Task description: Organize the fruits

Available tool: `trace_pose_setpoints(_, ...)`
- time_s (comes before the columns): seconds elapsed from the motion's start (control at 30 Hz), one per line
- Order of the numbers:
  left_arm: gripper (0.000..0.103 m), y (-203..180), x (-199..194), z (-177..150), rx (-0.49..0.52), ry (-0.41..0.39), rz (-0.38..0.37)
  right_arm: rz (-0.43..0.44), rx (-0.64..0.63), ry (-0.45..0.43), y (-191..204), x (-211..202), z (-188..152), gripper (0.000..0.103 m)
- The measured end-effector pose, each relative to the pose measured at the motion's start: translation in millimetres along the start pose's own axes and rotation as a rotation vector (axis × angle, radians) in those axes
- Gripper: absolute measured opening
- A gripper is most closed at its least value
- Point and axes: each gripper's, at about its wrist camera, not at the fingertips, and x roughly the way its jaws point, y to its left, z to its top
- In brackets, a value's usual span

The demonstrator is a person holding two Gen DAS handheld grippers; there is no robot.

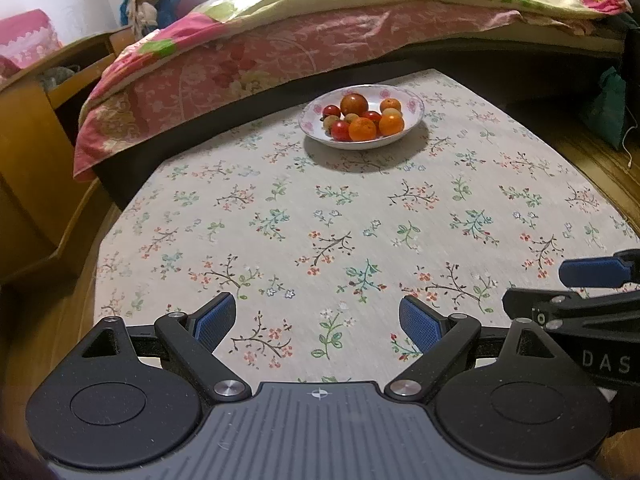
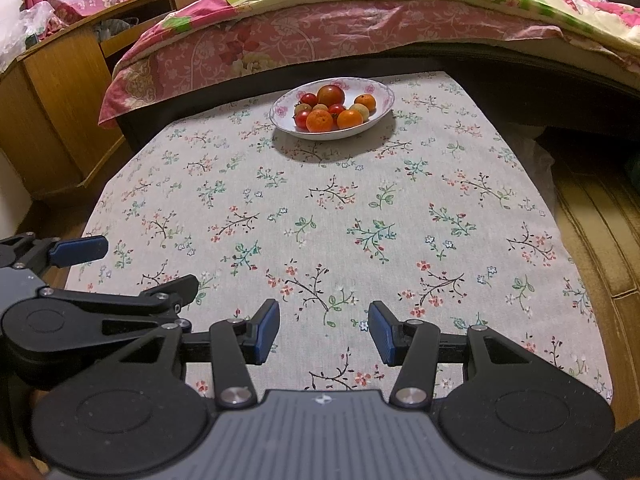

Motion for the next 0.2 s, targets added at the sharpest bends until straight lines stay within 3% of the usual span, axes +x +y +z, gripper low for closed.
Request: trace_pose_setpoints(0.2, 0.093, 1.5, 1.4, 0.5, -0.008, 0.003, -0.006, 0.002, 0.002, 0.01, -0.7, 1.9, 2.4, 0.055)
